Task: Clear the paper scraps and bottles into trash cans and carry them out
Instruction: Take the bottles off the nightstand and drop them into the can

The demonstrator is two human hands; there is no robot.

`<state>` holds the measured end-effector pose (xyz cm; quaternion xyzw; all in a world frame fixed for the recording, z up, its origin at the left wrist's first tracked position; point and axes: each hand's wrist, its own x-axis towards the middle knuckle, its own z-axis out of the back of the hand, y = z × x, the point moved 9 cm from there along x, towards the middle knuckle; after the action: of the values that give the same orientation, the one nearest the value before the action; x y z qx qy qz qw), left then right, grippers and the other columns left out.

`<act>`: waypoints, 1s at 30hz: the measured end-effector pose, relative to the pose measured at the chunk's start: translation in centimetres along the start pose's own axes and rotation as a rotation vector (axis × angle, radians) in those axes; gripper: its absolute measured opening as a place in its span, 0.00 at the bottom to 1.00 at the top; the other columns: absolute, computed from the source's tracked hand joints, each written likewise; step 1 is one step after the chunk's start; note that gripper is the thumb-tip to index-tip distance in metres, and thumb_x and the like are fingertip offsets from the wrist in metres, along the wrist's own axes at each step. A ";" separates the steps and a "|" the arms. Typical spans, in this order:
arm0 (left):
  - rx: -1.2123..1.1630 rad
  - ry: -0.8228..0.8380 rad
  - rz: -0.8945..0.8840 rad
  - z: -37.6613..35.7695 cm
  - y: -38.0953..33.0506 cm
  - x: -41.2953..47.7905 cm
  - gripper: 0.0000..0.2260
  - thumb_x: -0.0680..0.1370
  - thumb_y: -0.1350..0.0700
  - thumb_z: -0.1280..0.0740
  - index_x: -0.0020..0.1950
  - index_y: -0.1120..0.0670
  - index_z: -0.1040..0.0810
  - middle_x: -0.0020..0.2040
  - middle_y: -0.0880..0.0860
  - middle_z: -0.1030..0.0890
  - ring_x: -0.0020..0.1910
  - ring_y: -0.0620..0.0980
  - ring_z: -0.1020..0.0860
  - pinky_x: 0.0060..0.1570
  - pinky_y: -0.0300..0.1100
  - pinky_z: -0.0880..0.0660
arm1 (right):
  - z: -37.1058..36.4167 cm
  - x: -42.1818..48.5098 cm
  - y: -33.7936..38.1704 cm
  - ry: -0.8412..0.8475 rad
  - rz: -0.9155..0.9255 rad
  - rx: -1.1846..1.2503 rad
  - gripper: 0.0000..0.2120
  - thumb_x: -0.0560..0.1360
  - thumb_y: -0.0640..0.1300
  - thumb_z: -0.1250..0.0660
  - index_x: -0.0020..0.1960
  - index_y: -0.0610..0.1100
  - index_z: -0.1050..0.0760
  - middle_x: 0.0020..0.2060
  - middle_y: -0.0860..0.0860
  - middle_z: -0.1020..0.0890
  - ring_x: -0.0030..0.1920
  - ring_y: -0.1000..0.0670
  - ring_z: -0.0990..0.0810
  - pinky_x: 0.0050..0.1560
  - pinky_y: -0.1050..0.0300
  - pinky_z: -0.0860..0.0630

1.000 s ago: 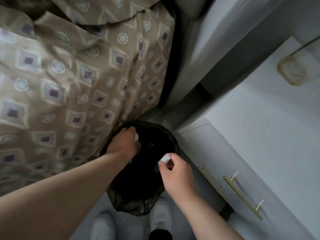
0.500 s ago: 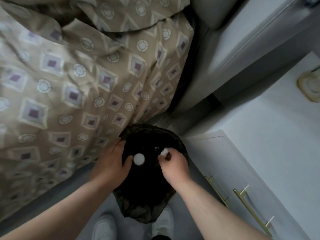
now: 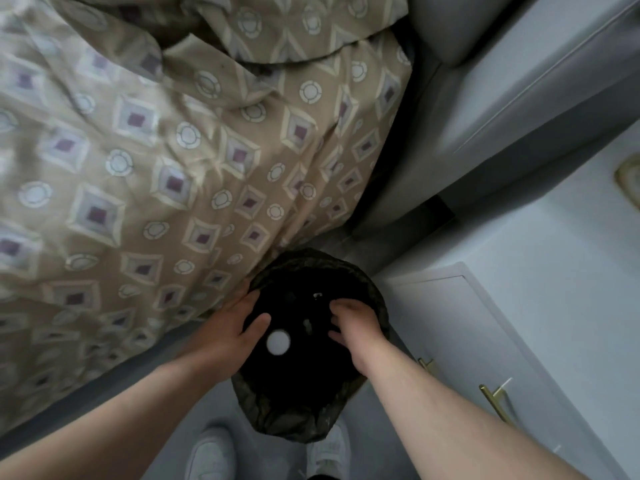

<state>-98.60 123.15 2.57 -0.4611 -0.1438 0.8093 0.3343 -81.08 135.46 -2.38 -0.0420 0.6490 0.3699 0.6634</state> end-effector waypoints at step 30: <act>0.595 0.074 -0.421 -4.6 -40.9 -6.2 0.35 0.78 0.38 0.46 0.78 0.51 0.57 0.78 0.50 0.61 0.76 0.50 0.61 0.75 0.46 0.56 | 38.6 -45.3 10.1 -1.360 0.985 0.379 0.05 0.65 0.53 0.33 0.41 0.57 0.22 0.34 0.52 0.19 0.32 0.55 0.23 0.36 0.68 0.26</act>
<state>-75.83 148.70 26.26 -0.3329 0.0183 0.7119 0.6181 -49.25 143.66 48.26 0.5867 0.1057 0.4459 0.6677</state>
